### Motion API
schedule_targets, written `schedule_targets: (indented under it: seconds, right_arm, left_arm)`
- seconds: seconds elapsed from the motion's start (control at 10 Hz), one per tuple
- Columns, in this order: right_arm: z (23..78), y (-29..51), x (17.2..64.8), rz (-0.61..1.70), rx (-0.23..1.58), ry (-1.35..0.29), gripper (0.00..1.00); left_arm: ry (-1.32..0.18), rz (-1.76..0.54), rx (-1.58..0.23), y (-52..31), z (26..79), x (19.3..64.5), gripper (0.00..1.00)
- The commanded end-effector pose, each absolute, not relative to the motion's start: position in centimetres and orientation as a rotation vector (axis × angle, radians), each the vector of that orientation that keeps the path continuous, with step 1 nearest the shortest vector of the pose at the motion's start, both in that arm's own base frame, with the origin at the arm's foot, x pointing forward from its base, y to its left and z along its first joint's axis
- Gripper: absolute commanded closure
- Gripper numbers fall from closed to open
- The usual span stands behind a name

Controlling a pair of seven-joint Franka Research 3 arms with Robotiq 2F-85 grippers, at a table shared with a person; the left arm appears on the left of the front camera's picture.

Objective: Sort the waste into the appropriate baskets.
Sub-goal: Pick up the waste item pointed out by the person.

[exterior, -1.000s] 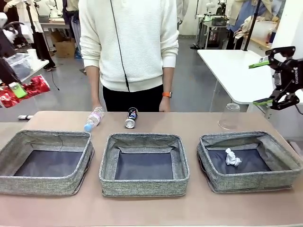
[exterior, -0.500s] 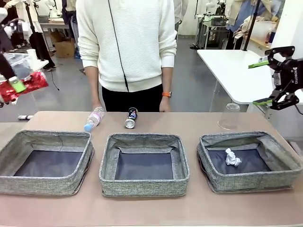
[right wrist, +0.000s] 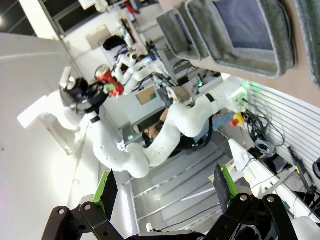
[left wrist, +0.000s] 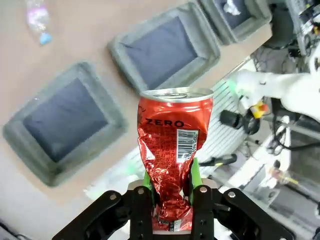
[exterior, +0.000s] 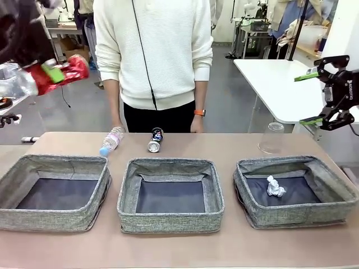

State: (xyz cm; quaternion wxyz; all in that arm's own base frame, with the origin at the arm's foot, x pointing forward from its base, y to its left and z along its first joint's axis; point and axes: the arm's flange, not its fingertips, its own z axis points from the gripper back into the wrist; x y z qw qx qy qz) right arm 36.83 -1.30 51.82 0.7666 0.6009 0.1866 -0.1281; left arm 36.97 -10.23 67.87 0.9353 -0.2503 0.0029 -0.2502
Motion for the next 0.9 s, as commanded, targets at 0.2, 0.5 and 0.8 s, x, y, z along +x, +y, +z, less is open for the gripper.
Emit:
schedule_targets:
  seconds: [0.2,0.5,0.8]
  right_arm:
    - [52.2,-1.2,36.8,-0.284,1.324,0.412,0.0]
    - [52.2,-1.2,36.8,-0.284,1.324,0.412,0.0]
    - [52.2,-1.2,36.8,-0.284,1.324,0.412,0.0]
  left_arm:
    - [-0.071,-0.262,-0.383,-25.7,71.5,34.9,0.7]
    - [-0.064,-0.236,-0.284,-26.9,73.0,34.9,0.7]
    - [-0.043,-0.186,-0.178,-30.1,75.7,36.0,0.7]
